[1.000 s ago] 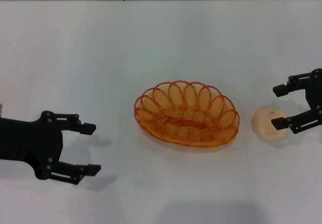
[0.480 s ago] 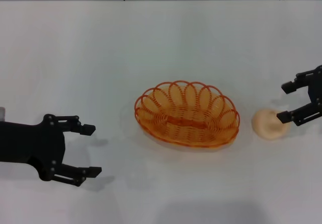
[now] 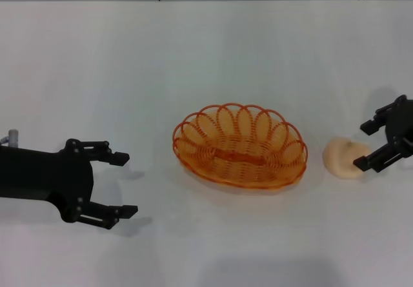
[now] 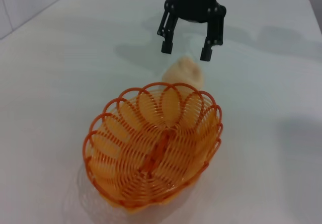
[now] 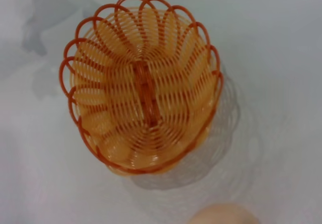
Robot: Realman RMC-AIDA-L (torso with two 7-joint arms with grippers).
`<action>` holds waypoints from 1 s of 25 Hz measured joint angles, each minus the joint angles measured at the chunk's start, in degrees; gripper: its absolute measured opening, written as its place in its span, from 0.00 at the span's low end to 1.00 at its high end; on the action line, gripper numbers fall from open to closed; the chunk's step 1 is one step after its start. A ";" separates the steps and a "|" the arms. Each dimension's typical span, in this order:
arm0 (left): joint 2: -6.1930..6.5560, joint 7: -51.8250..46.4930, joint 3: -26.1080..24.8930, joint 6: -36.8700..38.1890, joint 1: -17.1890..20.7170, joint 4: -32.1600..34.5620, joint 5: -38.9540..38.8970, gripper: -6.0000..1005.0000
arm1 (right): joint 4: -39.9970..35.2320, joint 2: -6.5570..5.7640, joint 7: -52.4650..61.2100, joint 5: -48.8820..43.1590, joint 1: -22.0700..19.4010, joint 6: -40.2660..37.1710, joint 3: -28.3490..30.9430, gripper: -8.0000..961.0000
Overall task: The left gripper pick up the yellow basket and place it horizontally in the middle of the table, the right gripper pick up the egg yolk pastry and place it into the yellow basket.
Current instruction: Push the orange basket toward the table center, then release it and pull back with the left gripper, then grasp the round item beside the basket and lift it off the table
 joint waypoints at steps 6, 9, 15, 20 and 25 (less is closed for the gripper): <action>0.00 0.00 0.00 -0.24 -0.16 0.13 -0.02 0.88 | 1.97 1.01 -0.38 -0.11 0.22 3.10 -2.60 0.79; 0.00 0.01 0.00 -0.30 -0.26 0.18 -0.06 0.88 | 2.16 1.50 -0.63 -0.13 0.12 4.47 -3.50 0.78; 0.00 -0.01 0.00 -0.36 -0.45 0.85 -0.09 0.88 | 2.19 1.48 -1.14 -0.26 -0.13 5.82 -6.33 0.76; 0.00 -0.05 0.00 -0.79 -0.55 0.93 -0.09 0.88 | 2.20 1.53 -1.24 -1.04 -0.09 5.90 -7.05 0.64; 0.00 -0.08 0.00 -1.03 -0.55 0.93 -0.09 0.88 | 1.94 1.47 -1.24 -0.97 0.09 5.43 -7.04 0.49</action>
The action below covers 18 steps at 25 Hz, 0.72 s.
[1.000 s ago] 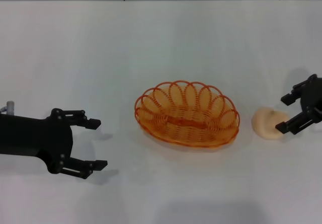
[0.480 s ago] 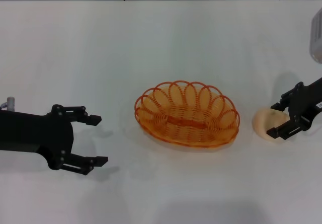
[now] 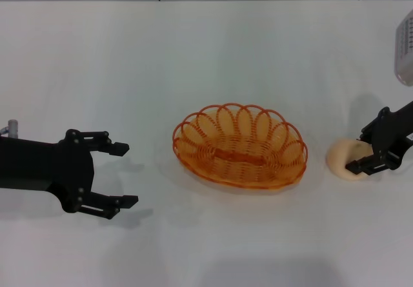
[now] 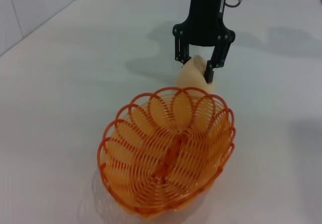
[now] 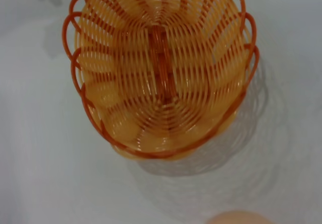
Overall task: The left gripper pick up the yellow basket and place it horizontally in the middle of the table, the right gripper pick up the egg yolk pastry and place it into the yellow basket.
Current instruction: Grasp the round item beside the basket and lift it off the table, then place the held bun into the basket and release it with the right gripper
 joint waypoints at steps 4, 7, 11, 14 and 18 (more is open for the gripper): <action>0.00 0.00 0.04 -0.02 0.00 -0.12 0.07 0.88 | -0.46 -0.21 0.00 0.43 0.21 -0.61 0.34 0.44; 0.00 0.00 0.32 -0.02 -0.04 -0.31 0.22 0.88 | -1.49 -0.41 0.13 0.71 0.28 -1.48 0.55 0.36; 0.00 0.00 0.66 -0.02 0.00 -0.39 0.25 0.88 | -4.51 -0.45 0.45 0.86 0.11 -3.06 1.18 0.33; 0.00 0.00 0.70 -0.02 0.02 -0.36 0.28 0.88 | -7.49 -0.33 0.49 0.99 -0.09 -4.95 2.95 0.32; 0.00 -0.12 0.71 -0.01 0.12 -0.12 0.28 0.88 | -14.45 0.32 1.16 3.22 -0.14 -9.73 6.41 0.29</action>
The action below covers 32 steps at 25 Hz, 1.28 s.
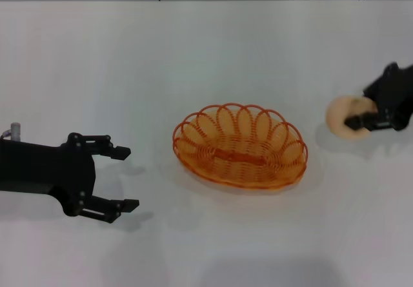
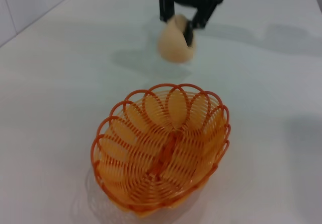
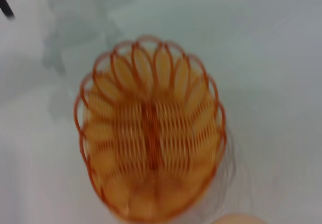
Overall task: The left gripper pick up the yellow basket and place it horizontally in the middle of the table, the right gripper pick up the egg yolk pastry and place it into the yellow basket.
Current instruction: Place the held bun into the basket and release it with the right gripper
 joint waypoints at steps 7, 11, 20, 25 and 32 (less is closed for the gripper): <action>0.02 -1.19 -0.01 0.10 -0.41 0.11 0.01 0.88 | -2.50 0.48 3.55 7.93 1.05 -1.38 -2.56 0.23; 0.10 -2.10 -0.10 0.35 -0.36 0.44 -0.10 0.88 | -2.23 0.78 4.82 12.81 0.89 1.54 -8.44 0.20; 0.07 -4.52 -0.15 0.56 0.87 2.30 0.60 0.88 | 1.78 1.07 6.74 17.22 1.23 11.26 -17.56 0.14; 0.01 -4.61 -0.05 0.56 1.74 2.41 0.37 0.88 | 3.63 1.07 6.66 18.55 1.93 13.44 -20.20 0.11; 0.00 -4.65 -0.01 0.56 2.48 2.48 0.09 0.88 | 3.86 1.21 7.35 20.30 1.92 15.10 -23.62 0.08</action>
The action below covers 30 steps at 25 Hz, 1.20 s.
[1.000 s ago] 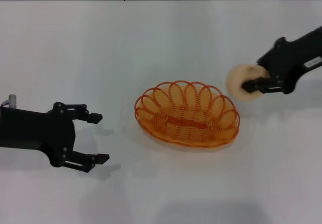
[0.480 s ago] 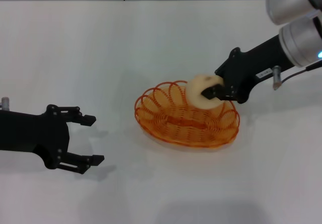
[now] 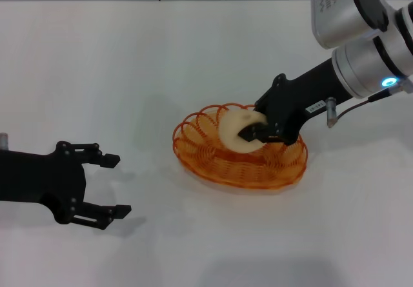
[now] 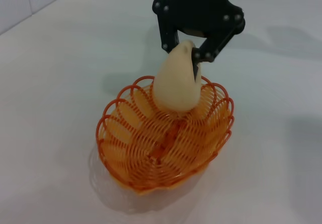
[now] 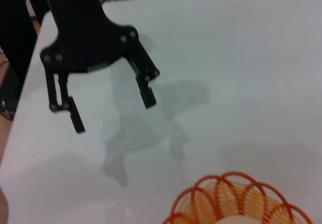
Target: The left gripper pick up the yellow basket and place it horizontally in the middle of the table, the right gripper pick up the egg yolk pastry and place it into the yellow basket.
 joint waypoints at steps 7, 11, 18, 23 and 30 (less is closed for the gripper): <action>0.00 0.01 0.00 0.01 0.17 0.00 -0.02 0.88 | 0.55 -0.10 -0.18 2.00 -0.27 0.56 -0.18 0.23; 0.00 0.02 0.00 0.03 0.16 0.01 -0.02 0.88 | 1.03 -0.12 -0.28 2.03 -0.32 1.07 -0.16 0.39; 0.00 0.03 -0.54 -0.39 0.37 -0.06 0.05 0.88 | 0.59 -0.65 -3.52 2.85 -4.06 0.27 3.08 0.62; 0.07 0.23 -1.26 -0.60 0.49 -0.22 -0.01 0.88 | 0.52 -0.67 -9.84 2.99 -9.16 -4.72 11.83 0.77; 0.16 0.84 -2.25 -1.34 0.36 -0.57 -0.05 0.88 | 0.67 -0.67 -18.50 3.05 -15.23 -10.17 20.56 0.91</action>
